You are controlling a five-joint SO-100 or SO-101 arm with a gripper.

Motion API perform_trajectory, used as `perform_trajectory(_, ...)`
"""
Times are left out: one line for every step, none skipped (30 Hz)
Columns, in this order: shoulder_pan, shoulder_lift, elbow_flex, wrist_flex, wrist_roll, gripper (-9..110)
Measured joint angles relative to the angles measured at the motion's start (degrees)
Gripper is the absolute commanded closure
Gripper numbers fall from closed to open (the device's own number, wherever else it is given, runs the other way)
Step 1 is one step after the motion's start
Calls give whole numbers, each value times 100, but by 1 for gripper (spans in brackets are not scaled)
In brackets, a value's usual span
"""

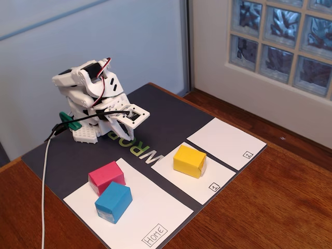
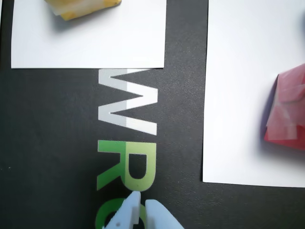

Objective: Move box yellow to zone 1

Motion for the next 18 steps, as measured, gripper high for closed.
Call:
perform_trajectory(9, 0, 18, 26, -53, 100)
perform_trajectory(9, 0, 26, 26, -62, 100)
perform_trajectory(18, 9, 26, 70, -141, 100)
perform_trajectory(18, 9, 62, 79, -167, 100)
perform_trajectory(26, 9, 132, 79, -185, 100)
perform_trajectory(35, 9, 167, 79, -193, 100)
perform_trajectory(35, 9, 167, 79, -193, 100)
perform_trajectory(35, 9, 176, 79, -193, 100)
perform_trajectory(123, 9, 272, 35, -220, 100)
perform_trajectory(325, 9, 422, -53, -237, 100)
perform_trajectory(431, 9, 448, -62, -237, 100)
perform_trajectory(439, 9, 448, -70, -237, 100)
perform_trajectory(439, 9, 457, -70, -237, 100)
perform_trajectory(439, 9, 457, -79, -237, 100)
perform_trajectory(448, 9, 457, -79, -255, 100)
perform_trajectory(448, 9, 457, -79, -255, 100)
perform_trajectory(448, 9, 457, -79, -255, 100)
perform_trajectory(448, 9, 457, -79, -255, 100)
